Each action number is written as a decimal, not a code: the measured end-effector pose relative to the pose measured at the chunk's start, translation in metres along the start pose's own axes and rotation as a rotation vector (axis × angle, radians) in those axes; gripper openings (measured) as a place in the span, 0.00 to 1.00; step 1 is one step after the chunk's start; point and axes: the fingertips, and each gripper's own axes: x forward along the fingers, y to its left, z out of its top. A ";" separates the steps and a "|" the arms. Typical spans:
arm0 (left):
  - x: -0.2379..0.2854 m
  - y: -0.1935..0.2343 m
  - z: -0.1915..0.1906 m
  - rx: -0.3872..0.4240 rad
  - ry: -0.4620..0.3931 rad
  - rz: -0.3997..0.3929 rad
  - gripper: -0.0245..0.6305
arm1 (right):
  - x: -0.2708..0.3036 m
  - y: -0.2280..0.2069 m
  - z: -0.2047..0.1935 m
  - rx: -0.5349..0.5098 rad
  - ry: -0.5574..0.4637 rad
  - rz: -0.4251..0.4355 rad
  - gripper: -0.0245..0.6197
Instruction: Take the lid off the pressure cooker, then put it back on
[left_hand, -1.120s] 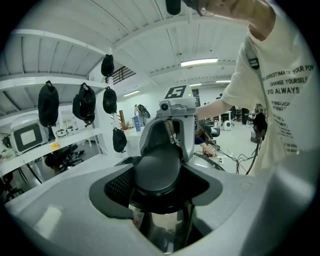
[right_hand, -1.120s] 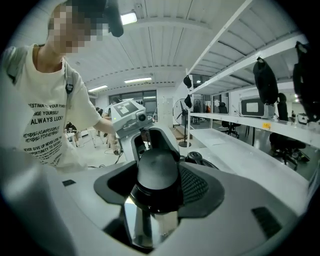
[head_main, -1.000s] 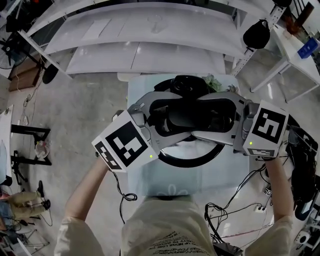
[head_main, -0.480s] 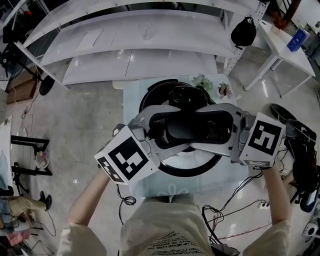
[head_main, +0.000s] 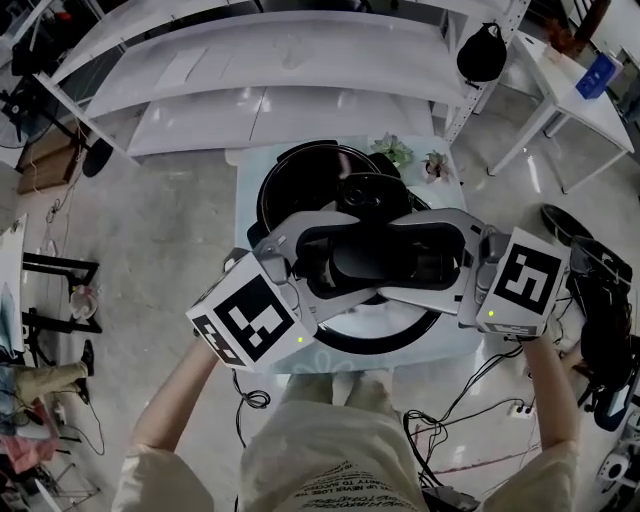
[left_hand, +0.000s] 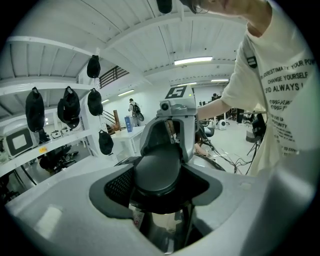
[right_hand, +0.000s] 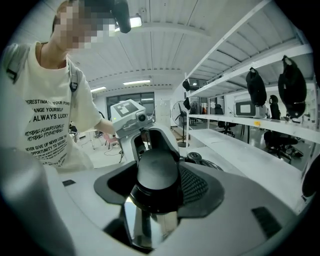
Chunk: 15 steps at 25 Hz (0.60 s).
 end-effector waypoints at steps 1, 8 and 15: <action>0.004 -0.004 0.002 -0.004 0.000 0.004 0.49 | -0.005 0.003 -0.003 0.000 0.002 0.004 0.45; 0.047 -0.041 0.022 -0.016 0.012 0.026 0.49 | -0.054 0.020 -0.034 -0.031 0.002 0.037 0.45; 0.066 -0.057 0.027 -0.033 0.023 0.035 0.49 | -0.072 0.027 -0.049 -0.025 0.007 0.055 0.45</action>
